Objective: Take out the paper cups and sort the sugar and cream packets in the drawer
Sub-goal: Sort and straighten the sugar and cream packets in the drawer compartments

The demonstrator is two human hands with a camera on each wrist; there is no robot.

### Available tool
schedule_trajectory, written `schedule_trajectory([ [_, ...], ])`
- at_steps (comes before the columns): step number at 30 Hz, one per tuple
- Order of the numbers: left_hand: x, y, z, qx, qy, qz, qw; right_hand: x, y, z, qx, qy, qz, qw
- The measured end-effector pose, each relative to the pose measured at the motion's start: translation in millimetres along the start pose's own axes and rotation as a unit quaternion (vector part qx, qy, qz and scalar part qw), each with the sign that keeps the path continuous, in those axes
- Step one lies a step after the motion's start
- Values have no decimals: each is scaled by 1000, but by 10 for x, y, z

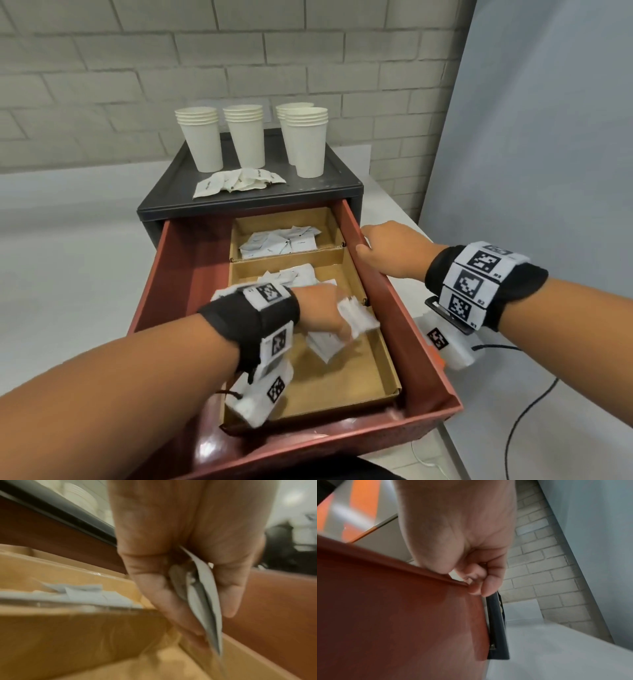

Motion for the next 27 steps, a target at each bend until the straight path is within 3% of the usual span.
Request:
schedule_trajectory([
  [3, 369, 45, -62, -7, 222, 94, 970, 164, -86, -12, 20, 68, -2, 997],
  [8, 766, 142, -270, 25, 507, 150, 849, 598, -346, -237, 17, 44, 65, 997],
  [13, 944, 203, -374, 21, 675, 160, 720, 790, -499, -706, 96, -15, 40, 994],
  [16, 1023, 209, -441, -4, 713, 158, 683, 716, -535, -984, 147, -45, -1, 988],
  [21, 1063, 240, -524, -81, 796, 62, 597, 437, -683, -1143, 134, -131, 42, 981],
  [23, 1042, 233, -583, -70, 792, 60, 603, 335, -734, -1101, 97, -198, 48, 974],
  [27, 979, 179, -676, -25, 758, 137, 637, 193, -760, -999, 29, -337, 50, 940],
])
Point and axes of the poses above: each hand's wrist, its own y-axis away from the middle knuckle, its own x-axis out of the back of the hand, z = x × y, the point moved 3 cm from there along -y, towards the middle knuckle, and after that the axes turned 10 degrees about y, right-handed, at the moved point
